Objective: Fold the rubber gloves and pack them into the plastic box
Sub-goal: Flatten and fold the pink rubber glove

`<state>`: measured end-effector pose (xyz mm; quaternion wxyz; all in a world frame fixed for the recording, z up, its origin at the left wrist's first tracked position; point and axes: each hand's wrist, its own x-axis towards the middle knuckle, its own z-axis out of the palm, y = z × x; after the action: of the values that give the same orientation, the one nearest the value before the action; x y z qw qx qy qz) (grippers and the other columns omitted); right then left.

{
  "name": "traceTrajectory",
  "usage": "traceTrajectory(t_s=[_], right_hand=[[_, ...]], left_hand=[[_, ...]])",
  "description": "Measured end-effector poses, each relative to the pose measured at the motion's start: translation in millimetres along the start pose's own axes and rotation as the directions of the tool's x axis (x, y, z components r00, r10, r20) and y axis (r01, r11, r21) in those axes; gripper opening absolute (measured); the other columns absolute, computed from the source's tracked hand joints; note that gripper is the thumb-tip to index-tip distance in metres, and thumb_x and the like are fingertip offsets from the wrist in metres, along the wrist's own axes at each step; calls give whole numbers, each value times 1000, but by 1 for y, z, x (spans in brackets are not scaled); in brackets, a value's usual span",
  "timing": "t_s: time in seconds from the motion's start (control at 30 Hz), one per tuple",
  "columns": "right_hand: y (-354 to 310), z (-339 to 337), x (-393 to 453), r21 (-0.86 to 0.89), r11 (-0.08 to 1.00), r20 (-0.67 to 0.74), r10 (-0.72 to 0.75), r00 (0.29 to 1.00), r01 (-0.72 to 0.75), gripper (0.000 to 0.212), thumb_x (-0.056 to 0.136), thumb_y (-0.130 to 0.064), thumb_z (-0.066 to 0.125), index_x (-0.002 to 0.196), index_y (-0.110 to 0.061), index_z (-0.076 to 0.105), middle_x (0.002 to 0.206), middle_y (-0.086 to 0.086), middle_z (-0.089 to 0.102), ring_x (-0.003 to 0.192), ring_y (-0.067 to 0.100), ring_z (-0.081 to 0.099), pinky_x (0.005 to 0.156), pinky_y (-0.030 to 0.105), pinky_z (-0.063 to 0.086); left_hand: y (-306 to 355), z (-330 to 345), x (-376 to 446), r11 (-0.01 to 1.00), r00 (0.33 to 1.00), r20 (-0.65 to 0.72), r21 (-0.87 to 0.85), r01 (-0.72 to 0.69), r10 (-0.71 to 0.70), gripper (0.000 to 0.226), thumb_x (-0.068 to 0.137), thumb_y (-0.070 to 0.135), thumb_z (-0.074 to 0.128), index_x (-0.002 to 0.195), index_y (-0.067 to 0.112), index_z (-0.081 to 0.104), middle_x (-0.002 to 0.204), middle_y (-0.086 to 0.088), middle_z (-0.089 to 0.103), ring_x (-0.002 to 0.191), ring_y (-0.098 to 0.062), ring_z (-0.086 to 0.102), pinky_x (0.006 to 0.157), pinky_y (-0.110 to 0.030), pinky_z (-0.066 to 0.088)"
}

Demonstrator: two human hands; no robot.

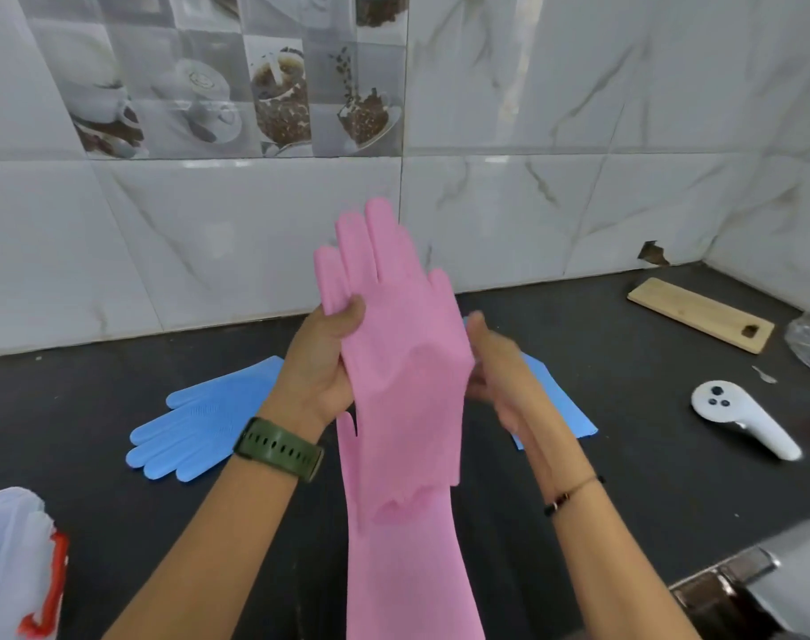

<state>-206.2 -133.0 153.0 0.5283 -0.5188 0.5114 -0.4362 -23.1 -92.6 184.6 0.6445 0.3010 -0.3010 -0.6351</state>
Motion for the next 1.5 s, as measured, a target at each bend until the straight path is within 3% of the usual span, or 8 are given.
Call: traceTrajectory(t_s=[0.03, 0.1, 0.23, 0.43, 0.77, 1.07, 1.3, 1.5], right_hand=[[15, -1, -10, 62, 987, 125, 140, 982, -149, 92, 72, -74, 48, 126, 1, 50, 108, 31, 57, 106, 36, 61, 82, 42, 56], [35, -2, -28, 200, 929, 355, 226, 907, -310, 110, 55, -83, 52, 128, 0, 50, 107, 32, 57, 90, 22, 49, 92, 50, 51], [37, -11, -67, 420, 873, 414, 59, 909, -247, 33, 80, -43, 64, 107, -25, 71, 105, 1, 73, 93, 15, 70, 72, 28, 57], [21, -31, -120, 456, 879, 468, -101, 878, -142, 51, 70, -15, 79, 118, -12, 61, 116, 15, 68, 98, 32, 68, 74, 37, 59], [63, 3, -63, -98, 974, 8, 206, 979, -204, 22, 89, -3, 54, 105, -15, 62, 103, 7, 65, 86, 19, 66, 56, 22, 53], [58, 0, -34, -23, 996, 20, 83, 996, -83, 22, 87, -3, 57, 99, -20, 63, 79, -1, 75, 72, 12, 71, 51, 18, 52], [102, 21, 18, -335, 910, -90, 230, 969, -246, 16, 88, -2, 53, 94, -14, 62, 90, 7, 63, 65, 14, 60, 53, 20, 52], [107, 16, 34, -403, 890, -148, 167, 975, -213, 13, 89, -6, 54, 86, -17, 61, 81, 6, 65, 55, 13, 58, 48, 19, 50]], left_hand=[[-5, -3, -10, 999, 999, -6, 3, 36, -36, 22, 85, 13, 56, 106, 10, 63, 89, -4, 77, 83, -17, 72, 64, -30, 60], [-12, -7, -33, 993, 993, -7, 12, 114, -114, 32, 76, 16, 60, 107, 8, 63, 90, -6, 76, 84, -19, 73, 64, -31, 60], [-18, -15, -80, 954, 954, -34, 42, 298, -297, 40, 69, 14, 64, 107, 7, 65, 90, -12, 76, 79, -24, 73, 58, -34, 60], [-16, -26, -127, 880, 880, -26, 10, 475, -475, 35, 56, 14, 73, 91, 6, 75, 98, -20, 74, 85, -36, 72, 63, -46, 60], [-83, -71, -67, 897, 849, -310, -32, 440, -428, 29, 85, 3, 56, 113, 5, 59, 93, -14, 73, 92, -28, 65, 68, -40, 51], [-77, -94, -37, 939, 928, -142, -48, 341, -344, 44, 70, 11, 70, 113, 14, 62, 111, -14, 71, 103, -30, 67, 78, -45, 54], [-102, -102, 5, 876, 841, -425, 189, 444, -335, 36, 88, 1, 54, 124, 6, 53, 110, -15, 62, 104, -31, 58, 95, -50, 46], [-102, -100, 11, 816, 889, -387, 414, 403, -243, 31, 88, 42, 49, 104, 19, 62, 99, -6, 70, 95, -24, 65, 91, -46, 51]])
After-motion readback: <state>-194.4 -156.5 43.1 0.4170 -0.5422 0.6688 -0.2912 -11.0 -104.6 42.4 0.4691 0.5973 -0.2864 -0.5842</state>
